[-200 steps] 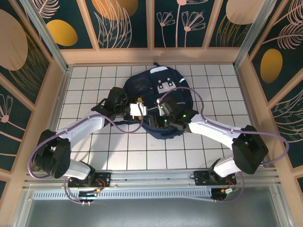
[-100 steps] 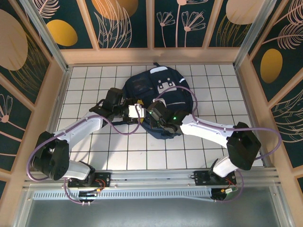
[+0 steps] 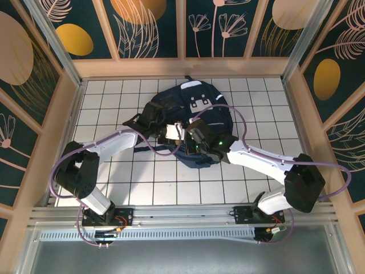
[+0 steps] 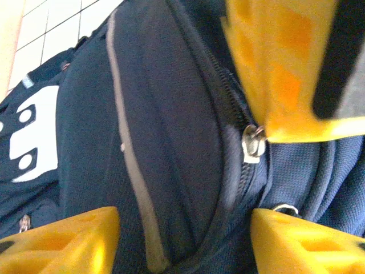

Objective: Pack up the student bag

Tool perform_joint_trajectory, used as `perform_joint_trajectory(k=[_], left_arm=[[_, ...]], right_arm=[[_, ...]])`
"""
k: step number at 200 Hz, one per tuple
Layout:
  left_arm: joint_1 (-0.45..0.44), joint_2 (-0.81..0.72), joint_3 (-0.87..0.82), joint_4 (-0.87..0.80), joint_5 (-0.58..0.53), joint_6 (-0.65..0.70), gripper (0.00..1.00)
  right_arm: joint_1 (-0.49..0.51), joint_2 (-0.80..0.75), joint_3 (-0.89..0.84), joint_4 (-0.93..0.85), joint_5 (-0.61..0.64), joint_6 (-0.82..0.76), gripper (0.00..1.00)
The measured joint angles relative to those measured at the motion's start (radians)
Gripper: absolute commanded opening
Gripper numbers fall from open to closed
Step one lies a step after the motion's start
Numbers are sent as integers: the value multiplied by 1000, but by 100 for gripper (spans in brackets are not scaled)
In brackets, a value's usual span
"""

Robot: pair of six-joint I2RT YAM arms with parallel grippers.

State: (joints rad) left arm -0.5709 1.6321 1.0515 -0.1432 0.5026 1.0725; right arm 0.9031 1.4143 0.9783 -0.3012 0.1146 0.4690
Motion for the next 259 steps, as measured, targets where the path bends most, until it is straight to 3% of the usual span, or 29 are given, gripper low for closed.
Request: perform_joint_trajectory(k=[9,21,77,126,173,225,249,259], left_arm=[[-7,9,6,-6,-3,2,38],[-13,19,13,-16,1,-6,0],[-11,29,33,-11,34,-2,0],[35,-42,-62,62,91,27,0],[82,-147,-172,92,121,37,0],[203,-190,-209,100,201,27,0],[233,-120,-140,81,207,8,9],[241,-71,-86,64,208,0,36]], right_arm=[[-3,0,-1,0,-8,0,0],[-8,-1,-3,0,-13,0,0],[-98,-26,-10,-30,-8,5,0],[-350,-50,-32,-71,-78,-47,0],[-506,5,-54,-50,-152,-95,0],[-471,-20,-86,-15,-225,-110,0],[-409,-92,-105,-24,-191,-95,0],[-380,-119,-114,-24,-187,-87,0]])
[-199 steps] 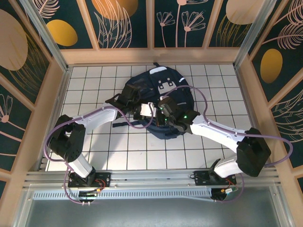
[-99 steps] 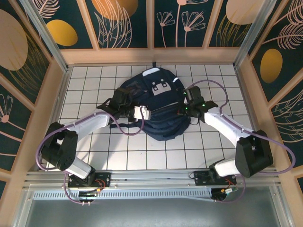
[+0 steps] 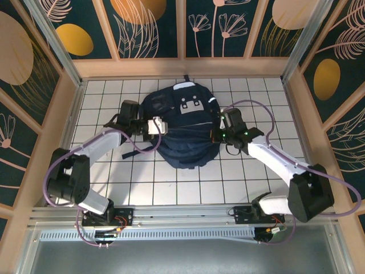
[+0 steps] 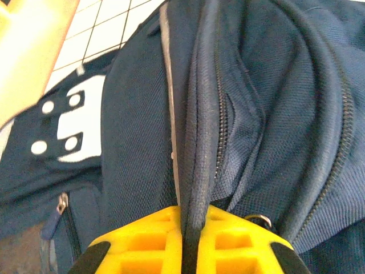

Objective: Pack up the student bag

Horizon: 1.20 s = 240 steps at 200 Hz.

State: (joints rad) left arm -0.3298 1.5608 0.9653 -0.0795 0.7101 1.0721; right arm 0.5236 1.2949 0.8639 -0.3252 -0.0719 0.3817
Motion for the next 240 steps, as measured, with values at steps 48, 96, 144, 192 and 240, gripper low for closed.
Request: perform_joint_trajectory(k=[48,96,144,192,240], left_arm=[[29,-3,69,-52,-3,-18,99],[-173,-176,15,-90,-90,-127,99],[-239,-28,52,-92,-204,-189,85],[-248,87,187,-186,-245,-183,59],[-277,127,209,-241,-271,-154,0]], right_arm=[[106,-21,-15,10,-50,28,0],[126,-3,-15,67,-145,14,0],[132,2,-15,101,-201,-10,0],[154,2,-15,103,-206,-10,0],[167,2,-15,98,-180,-10,0]])
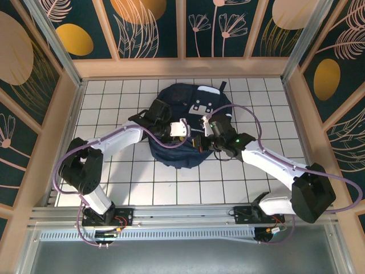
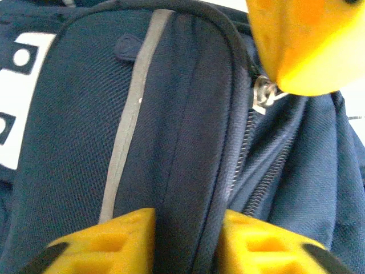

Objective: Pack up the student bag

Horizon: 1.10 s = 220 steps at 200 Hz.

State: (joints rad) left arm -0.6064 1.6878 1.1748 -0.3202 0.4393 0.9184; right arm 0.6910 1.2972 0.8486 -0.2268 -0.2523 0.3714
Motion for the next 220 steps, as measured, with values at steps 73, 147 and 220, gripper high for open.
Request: perform_joint_trajectory(k=[73,147,220], left_arm=[[-10,-9,-30,43,-23,102,0],[15,-70,-157,188,9,240,0],[11,-164,-267,250,3,291,0]], right_arm=[[-74,33,10,-62,96,-56,0],[-196,155,55,-3,16,-232,0],[-313,164,54,60,-155,-642,0]])
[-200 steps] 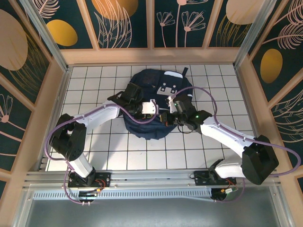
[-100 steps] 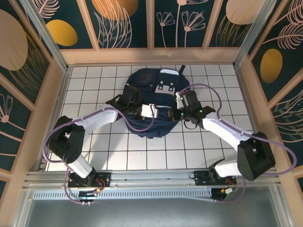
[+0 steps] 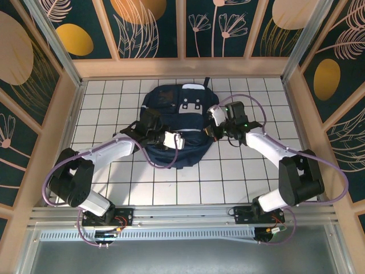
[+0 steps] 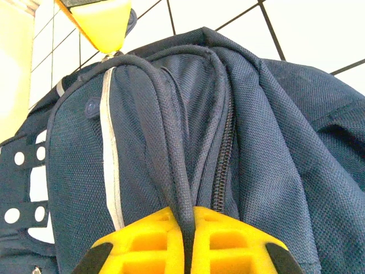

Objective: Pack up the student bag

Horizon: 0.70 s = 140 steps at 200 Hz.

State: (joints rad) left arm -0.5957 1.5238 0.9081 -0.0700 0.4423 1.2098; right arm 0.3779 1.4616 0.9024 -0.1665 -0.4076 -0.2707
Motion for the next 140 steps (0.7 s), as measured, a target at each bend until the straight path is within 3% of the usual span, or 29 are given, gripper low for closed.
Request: perform_joint_trajectory(k=[60,70,96,110,126,140], left_arm=[[-36,-51,-69,44,-45,48,0],[-39,-58,-72,11,-34,53,0],[-50,-80,-90,-70,4,33,0],[-54,-82,-85,-82,32,-10,30],[-60,-91,-67,-81,90,-106,39],[-66,-123,-56,-43,140,-207,55]], right_arm=[[-39,111,2,112,-100,-221,0],[-76,133,10,153,-36,-225,0],[-230,164,44,233,87,-206,26],[-252,139,43,249,114,-167,37],[-246,63,11,275,126,-102,43],[-241,-37,-43,309,132,-46,46]])
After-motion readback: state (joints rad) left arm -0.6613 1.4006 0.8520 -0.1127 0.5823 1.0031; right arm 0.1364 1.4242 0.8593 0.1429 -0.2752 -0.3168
